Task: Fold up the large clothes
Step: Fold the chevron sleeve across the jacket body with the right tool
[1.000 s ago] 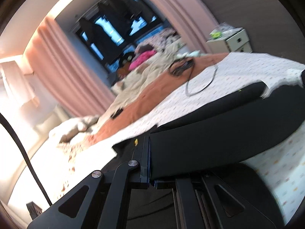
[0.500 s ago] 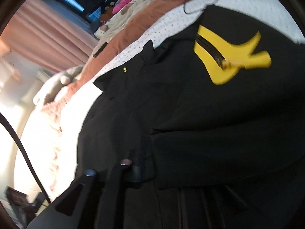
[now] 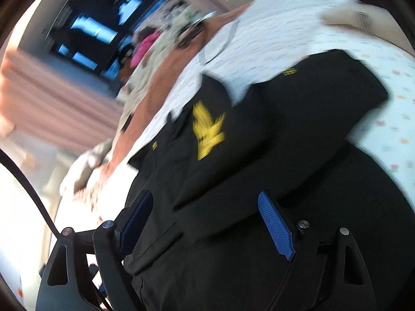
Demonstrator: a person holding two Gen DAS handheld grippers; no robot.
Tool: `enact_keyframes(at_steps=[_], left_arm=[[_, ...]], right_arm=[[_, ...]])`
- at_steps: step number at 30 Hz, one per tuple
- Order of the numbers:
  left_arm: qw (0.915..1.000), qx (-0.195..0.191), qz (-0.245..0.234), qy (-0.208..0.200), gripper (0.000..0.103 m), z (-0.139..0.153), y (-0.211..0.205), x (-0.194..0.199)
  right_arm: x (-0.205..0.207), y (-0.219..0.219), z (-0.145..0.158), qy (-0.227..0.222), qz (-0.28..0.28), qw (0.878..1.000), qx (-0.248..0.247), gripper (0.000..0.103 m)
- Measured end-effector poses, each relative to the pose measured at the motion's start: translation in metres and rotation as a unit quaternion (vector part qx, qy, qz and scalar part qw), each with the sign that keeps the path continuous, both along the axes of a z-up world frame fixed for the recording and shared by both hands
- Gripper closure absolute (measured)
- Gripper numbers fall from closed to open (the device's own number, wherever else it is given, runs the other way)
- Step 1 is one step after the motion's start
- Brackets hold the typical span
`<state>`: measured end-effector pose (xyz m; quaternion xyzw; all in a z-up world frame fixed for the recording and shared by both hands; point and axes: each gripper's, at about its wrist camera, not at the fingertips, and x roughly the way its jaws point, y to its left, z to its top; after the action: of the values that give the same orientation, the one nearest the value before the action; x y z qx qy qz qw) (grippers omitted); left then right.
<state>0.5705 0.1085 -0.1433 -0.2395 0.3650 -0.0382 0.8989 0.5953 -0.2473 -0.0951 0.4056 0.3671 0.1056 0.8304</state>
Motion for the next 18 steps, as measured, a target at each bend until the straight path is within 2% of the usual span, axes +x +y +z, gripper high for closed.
enact_keyframes(at_steps=[6,11,14,16,17,18], left_arm=[[0.9984,0.026,-0.05,0.002,0.001,-0.003,-0.045,0.012],[0.9937,0.069,-0.089,0.003,0.001,-0.009,-0.088,0.022],[0.9905,0.075,-0.115,0.005,0.001,-0.014,-0.113,0.033],[0.9883,0.073,-0.133,0.016,0.001,-0.019,-0.13,0.045],[0.9866,0.073,-0.144,0.021,0.001,-0.022,-0.14,0.051],[0.9846,0.074,-0.157,0.024,0.001,-0.025,-0.15,0.057]], right_arm=[[-0.014,-0.062,-0.015,0.029,-0.089,0.995,0.032,0.021],[-0.012,-0.09,-0.026,0.043,-0.113,0.991,0.06,0.021],[-0.015,-0.092,-0.043,0.058,-0.125,0.987,0.08,0.032],[-0.021,-0.082,-0.051,0.057,-0.133,0.985,0.097,0.033],[-0.016,-0.086,-0.05,0.058,-0.135,0.984,0.098,0.038],[-0.032,-0.087,-0.062,0.057,-0.135,0.984,0.099,0.049]])
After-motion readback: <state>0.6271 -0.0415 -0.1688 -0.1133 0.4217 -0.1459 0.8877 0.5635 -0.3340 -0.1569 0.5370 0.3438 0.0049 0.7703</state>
